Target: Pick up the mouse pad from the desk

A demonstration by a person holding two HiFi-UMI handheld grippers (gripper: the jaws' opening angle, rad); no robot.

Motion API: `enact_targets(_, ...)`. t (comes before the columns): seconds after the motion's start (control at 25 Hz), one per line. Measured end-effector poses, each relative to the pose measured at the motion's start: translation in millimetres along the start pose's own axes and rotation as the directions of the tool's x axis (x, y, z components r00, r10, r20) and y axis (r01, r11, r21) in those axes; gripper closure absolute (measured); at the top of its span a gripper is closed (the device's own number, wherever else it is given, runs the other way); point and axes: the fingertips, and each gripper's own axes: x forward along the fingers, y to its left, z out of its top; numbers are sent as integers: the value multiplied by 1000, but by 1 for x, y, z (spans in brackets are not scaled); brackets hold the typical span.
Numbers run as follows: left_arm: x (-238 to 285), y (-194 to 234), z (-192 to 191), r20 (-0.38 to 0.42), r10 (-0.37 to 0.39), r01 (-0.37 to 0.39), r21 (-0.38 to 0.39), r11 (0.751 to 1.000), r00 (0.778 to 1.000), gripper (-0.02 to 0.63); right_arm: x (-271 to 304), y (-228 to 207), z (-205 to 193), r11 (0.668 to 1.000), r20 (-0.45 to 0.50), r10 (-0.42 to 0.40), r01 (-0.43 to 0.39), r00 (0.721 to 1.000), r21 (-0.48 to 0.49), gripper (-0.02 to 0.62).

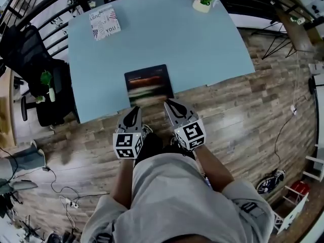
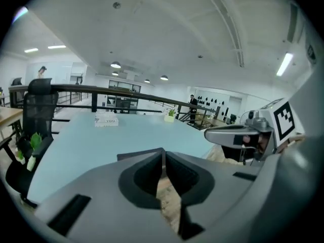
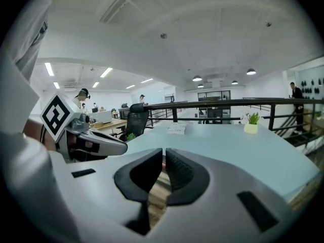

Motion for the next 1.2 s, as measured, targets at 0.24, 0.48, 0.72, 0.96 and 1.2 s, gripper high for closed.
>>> enact_targets(0.24, 26, 13, -32, -105, -93, 90, -34, 995, 990, 571, 25, -9, -29, 994, -62, -52, 57, 997, 91, 569)
enact_targets(0.48, 45, 21, -59, -160, -112, 92, -126, 988, 981, 571, 38, -20, -63, 982, -122, -48, 69, 991, 176, 569)
enact_targets(0.72, 64, 27, -86, -196, -99, 64, -181, 981, 976, 571, 54, -25, -95, 967, -161, -17, 57, 987, 248, 568)
enact_targets(0.96, 77, 27, -119, -209, -103, 42, -279, 959, 973, 571, 58, -20, -139, 897, -186, 32, 54, 982, 438, 563)
enact_targets(1.2, 88, 28, -148, -190, -131, 33, -447, 894, 973, 560, 63, -17, -180, 800, -188, 78, 51, 979, 598, 545)
